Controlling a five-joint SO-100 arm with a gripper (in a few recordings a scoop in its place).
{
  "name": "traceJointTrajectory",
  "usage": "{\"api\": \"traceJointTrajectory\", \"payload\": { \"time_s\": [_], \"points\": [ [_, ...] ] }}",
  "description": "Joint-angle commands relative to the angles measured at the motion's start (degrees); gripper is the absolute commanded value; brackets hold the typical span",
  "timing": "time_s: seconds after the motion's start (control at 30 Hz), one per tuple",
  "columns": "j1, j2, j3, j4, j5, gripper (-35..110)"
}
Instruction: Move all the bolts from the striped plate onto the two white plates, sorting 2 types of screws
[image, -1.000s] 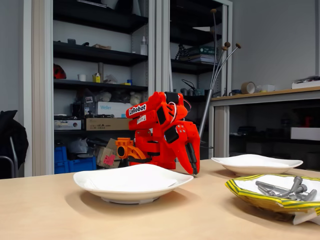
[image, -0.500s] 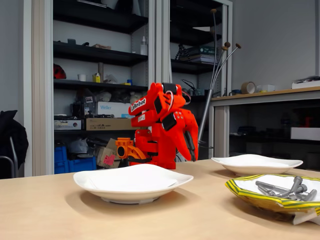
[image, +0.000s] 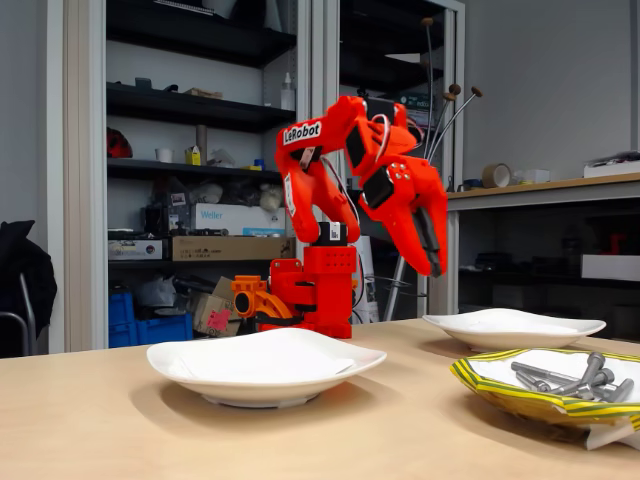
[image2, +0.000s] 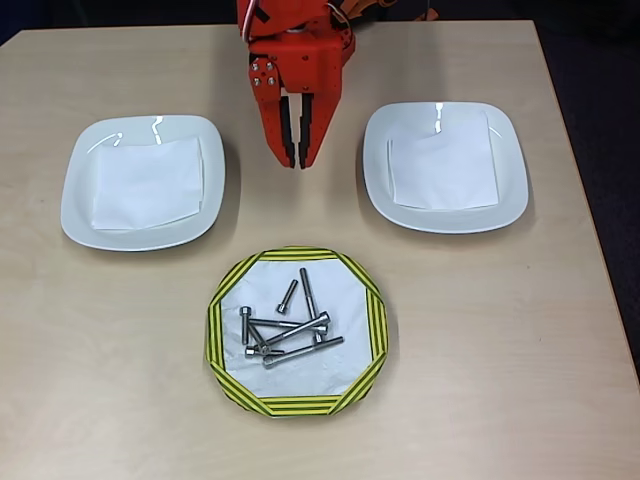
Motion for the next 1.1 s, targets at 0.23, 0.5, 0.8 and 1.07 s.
{"api": "traceJointTrajectory", "payload": {
  "time_s": [0.23, 0.5, 0.8, 1.07],
  "points": [
    [-2.2, -35.0, -38.6, -12.0, -50.9, 0],
    [-4.1, -44.8, -49.0, -10.3, -61.0, 0],
    [-4.9, -39.3, -39.8, -3.0, -52.6, 0],
    [-6.3, -40.8, -39.2, -6.9, -67.9, 27]
  ]
}}
